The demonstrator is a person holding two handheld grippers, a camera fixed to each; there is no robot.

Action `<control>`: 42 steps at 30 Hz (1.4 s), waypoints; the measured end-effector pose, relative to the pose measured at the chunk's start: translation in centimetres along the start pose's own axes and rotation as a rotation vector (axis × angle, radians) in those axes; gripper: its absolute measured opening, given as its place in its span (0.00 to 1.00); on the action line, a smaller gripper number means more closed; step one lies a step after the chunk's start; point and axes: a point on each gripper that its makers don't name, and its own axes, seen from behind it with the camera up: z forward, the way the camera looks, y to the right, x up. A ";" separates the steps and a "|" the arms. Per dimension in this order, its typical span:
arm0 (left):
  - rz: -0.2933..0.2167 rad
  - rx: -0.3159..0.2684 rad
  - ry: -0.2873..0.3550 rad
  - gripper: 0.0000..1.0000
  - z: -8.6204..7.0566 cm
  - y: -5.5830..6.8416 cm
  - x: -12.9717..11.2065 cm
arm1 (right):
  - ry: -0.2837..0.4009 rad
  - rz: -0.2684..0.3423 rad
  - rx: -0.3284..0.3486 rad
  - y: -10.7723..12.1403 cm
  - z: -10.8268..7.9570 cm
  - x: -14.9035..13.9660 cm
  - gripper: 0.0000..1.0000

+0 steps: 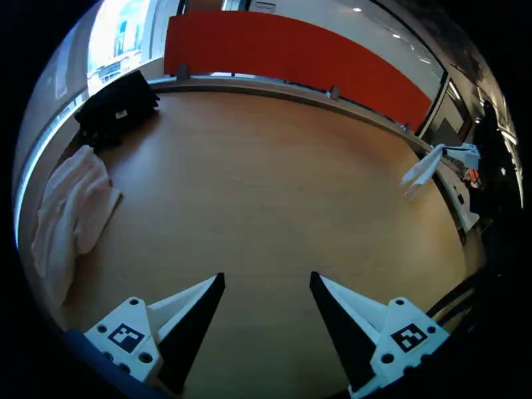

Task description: Fold towel

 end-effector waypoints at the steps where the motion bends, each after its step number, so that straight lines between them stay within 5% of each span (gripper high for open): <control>1: 0.001 0.001 -0.001 0.95 0.0 0.1 0.0 | -0.003 0.002 -0.003 0.4 -0.1 -0.3 0.04; 12: 0.016 0.001 -0.008 0.95 0.2 1.3 0.1 | -0.043 0.015 -0.041 4.1 -1.3 -3.5 0.04; 26: 0.029 -0.001 -0.010 0.95 0.1 2.0 0.1 | -0.082 0.028 -0.057 5.1 -2.6 -7.3 0.04; 42: 0.037 0.001 -0.018 0.95 0.0 1.7 -0.3 | -0.216 0.132 -0.091 4.5 -5.1 -17.9 0.04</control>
